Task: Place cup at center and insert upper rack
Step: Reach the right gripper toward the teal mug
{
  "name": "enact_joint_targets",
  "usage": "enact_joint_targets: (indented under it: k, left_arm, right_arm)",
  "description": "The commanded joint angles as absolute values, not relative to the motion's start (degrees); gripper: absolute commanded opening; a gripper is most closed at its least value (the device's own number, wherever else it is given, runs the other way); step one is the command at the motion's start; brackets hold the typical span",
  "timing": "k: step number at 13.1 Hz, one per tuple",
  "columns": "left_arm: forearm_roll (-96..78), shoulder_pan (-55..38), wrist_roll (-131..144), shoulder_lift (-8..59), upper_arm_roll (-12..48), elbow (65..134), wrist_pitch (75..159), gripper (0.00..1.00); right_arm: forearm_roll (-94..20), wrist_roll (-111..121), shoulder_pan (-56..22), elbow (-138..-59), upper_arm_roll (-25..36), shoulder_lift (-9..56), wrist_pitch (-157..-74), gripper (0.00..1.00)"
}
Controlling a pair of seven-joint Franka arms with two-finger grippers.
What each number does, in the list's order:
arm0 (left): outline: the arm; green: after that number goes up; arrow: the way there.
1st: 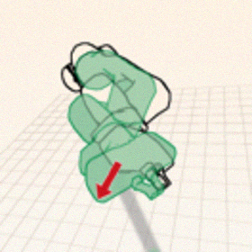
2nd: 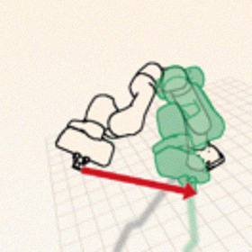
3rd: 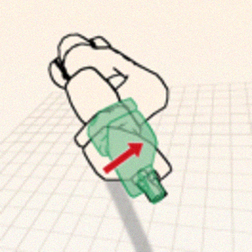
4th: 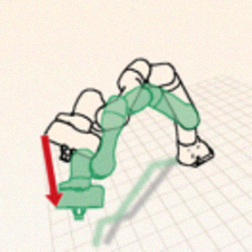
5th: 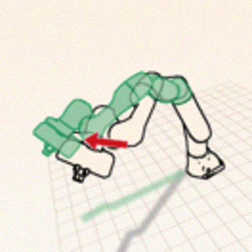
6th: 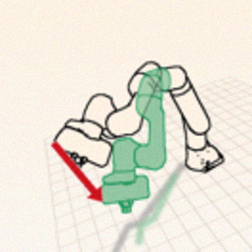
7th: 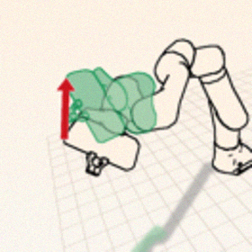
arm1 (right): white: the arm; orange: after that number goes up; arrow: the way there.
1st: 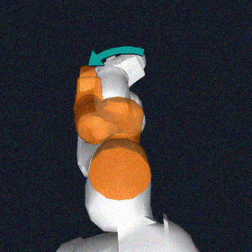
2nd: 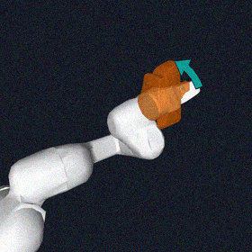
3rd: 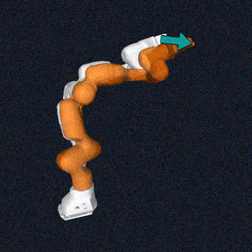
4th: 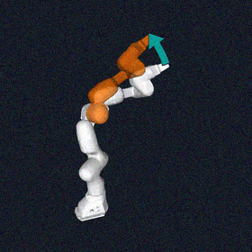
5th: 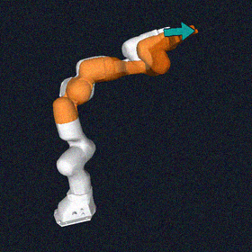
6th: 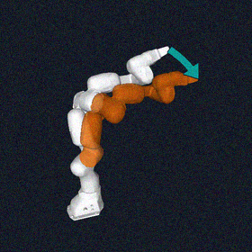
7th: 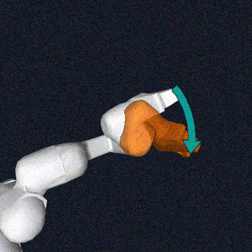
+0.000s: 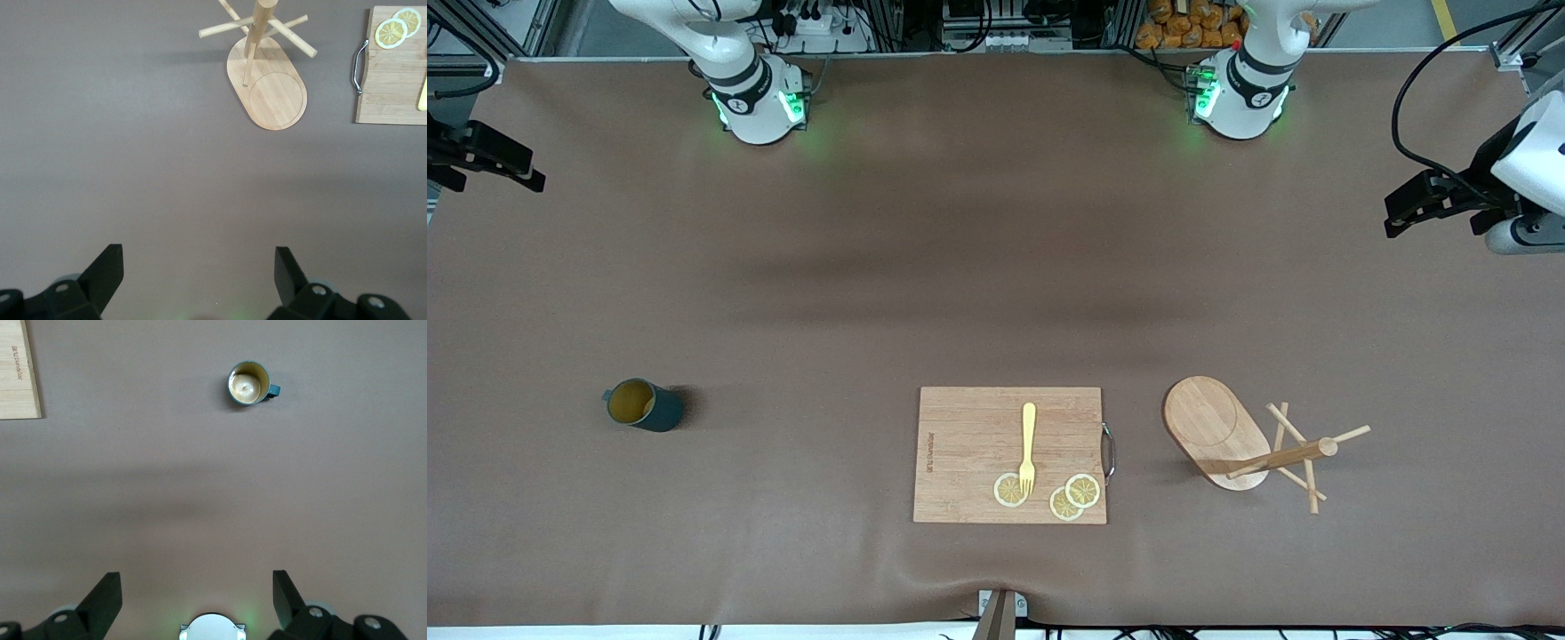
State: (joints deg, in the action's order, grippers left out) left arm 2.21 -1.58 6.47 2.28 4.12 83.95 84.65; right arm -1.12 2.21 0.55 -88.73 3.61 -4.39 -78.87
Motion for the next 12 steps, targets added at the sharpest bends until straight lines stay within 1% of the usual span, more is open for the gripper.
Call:
enact_joint_targets:
  k: [1,7,10,12]
  left_arm:
    - [1.23,-1.49,6.06,1.49,3.96,83.67,83.85,1.0]
    - [1.14,-1.5,6.06,1.76,3.96,83.67,83.85,1.0]
    - [1.06,-1.5,5.98,1.67,3.96,83.67,83.85,1.0]
    - [1.05,-1.49,5.89,1.67,3.87,83.76,83.85,1.0]
  right_arm:
    - [-1.49,-0.59,0.44,-87.98,3.78,-4.57,-78.4,1.0]
    - [-1.76,-0.35,0.18,-88.42,3.69,-3.35,-79.44,1.0]
    - [-1.67,-0.53,0.0,-91.04,3.6,1.22,-88.56,1.0]
    - [-1.58,0.0,0.0,-92.55,3.6,6.3,-96.03,1.0]
